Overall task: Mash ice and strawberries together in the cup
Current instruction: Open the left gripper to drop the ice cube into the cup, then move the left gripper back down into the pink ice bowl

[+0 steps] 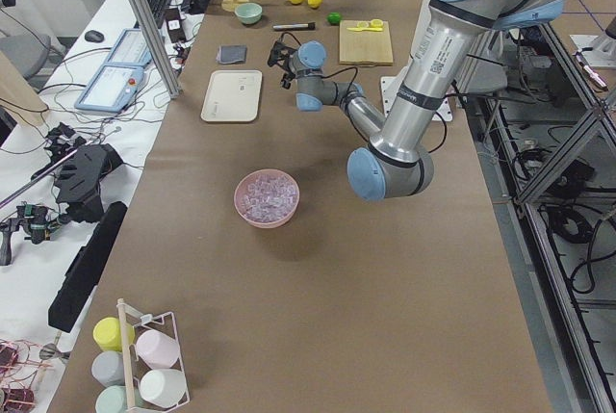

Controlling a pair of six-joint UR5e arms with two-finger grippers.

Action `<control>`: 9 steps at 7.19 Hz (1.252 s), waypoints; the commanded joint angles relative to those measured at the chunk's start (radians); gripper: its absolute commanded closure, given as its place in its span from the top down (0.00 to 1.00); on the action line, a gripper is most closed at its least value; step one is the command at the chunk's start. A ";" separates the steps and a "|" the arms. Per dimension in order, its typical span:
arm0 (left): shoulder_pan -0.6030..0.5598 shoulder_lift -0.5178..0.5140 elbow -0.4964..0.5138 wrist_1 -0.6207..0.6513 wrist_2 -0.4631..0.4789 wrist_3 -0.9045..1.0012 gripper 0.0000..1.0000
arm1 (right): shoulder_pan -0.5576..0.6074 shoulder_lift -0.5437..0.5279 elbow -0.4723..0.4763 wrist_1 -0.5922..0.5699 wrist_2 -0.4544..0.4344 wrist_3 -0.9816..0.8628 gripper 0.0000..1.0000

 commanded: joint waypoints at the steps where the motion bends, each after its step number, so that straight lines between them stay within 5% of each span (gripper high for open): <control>1: -0.155 0.082 -0.014 0.001 -0.202 0.224 0.74 | 0.000 0.000 0.009 0.002 0.010 -0.002 1.00; 5: -0.445 0.180 0.009 0.013 -0.598 0.499 0.74 | 0.000 -0.031 0.090 0.000 0.053 0.000 1.00; 9: -0.482 0.303 0.085 0.024 -0.631 0.811 0.71 | -0.003 -0.034 0.090 0.000 0.058 0.000 1.00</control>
